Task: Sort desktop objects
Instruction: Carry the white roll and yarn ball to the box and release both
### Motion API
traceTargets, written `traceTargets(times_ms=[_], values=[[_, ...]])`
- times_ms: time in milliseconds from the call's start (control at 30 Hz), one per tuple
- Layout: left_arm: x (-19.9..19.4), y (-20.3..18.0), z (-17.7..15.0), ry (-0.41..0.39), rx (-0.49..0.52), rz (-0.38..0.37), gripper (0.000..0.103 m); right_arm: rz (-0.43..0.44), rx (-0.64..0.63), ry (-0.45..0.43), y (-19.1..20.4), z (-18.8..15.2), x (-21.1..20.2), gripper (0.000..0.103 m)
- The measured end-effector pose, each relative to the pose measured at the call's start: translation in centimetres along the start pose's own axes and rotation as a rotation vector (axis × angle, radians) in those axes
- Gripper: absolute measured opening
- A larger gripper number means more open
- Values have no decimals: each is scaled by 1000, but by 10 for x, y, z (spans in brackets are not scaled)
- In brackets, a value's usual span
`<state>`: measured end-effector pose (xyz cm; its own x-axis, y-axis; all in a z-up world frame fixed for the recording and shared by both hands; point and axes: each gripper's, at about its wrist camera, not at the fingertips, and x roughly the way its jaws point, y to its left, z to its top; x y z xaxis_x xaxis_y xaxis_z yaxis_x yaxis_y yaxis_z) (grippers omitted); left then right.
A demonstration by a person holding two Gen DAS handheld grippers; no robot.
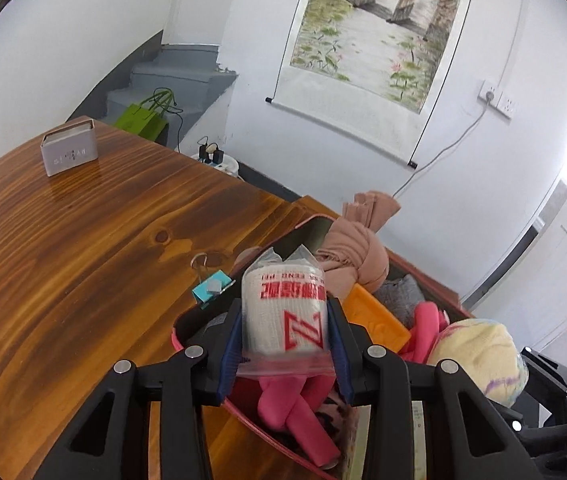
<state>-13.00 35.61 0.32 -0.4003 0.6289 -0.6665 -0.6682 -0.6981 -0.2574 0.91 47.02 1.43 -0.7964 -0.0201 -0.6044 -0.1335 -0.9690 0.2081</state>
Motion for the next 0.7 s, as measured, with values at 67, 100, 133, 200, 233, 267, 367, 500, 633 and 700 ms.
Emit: traceTargets(times_ms=[67, 100, 133, 200, 233, 267, 367, 500, 633, 700], values=[[1, 0, -2, 8, 3, -8, 43, 5, -6, 0, -2, -1, 2, 55], [0, -1, -2, 8, 7, -10, 43, 10, -7, -1, -3, -1, 1, 57], [-3, -2, -1, 2, 11, -13, 43, 12, -5, -2, -4, 0, 0, 59], [-12, -2, 0, -21, 8, -19, 51, 16, 9, -17, -9, 1, -6, 62], [-16, -2, 1, -33, 6, -22, 57, 16, 15, -34, -11, 1, -11, 66], [-23, 0, 2, -60, -5, -22, 66, 11, 20, -63, -13, 3, -19, 68], [-35, 8, 6, -104, -38, 1, 66, -25, 39, -165, -16, 7, -45, 71], [-38, 21, 5, -125, -58, 66, 66, -130, 38, -216, -14, 9, -53, 71], [-25, 34, -1, -88, -77, 101, 66, -212, 4, -191, -8, 7, -38, 71], [-17, 40, -5, -59, -85, 118, 67, -254, -27, -158, -4, 2, -26, 71]])
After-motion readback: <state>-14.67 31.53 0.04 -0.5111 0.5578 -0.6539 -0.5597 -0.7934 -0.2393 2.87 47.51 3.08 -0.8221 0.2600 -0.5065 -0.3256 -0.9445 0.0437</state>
